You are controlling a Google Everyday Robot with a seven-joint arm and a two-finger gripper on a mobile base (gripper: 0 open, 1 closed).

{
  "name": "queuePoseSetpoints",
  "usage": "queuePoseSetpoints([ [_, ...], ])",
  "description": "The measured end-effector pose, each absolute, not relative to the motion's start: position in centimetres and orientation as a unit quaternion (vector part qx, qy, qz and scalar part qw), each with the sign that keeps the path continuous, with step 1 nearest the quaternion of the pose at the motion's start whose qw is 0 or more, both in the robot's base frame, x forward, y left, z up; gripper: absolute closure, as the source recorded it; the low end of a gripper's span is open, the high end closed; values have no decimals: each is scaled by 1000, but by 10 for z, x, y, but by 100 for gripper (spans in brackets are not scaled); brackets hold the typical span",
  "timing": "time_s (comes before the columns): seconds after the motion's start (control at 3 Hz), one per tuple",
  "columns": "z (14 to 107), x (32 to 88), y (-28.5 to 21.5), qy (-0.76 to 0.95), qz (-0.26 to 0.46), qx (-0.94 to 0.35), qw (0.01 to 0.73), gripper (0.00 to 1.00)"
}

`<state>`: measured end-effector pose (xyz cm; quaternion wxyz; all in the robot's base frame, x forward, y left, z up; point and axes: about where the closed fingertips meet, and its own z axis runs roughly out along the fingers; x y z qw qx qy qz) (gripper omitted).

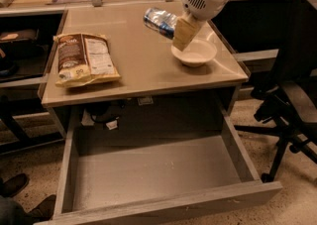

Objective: Place redbull can into top drawer

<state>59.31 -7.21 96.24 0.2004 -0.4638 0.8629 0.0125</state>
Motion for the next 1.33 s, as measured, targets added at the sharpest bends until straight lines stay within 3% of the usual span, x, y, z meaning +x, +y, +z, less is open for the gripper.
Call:
queuePoseSetpoints([
  [0.33,941,538,-71,873,25,-456,172,100],
  [0.67,942,538,-71,872,25,-456,173,100],
  [1.33,899,477,-40,875,76,-460,131,100],
])
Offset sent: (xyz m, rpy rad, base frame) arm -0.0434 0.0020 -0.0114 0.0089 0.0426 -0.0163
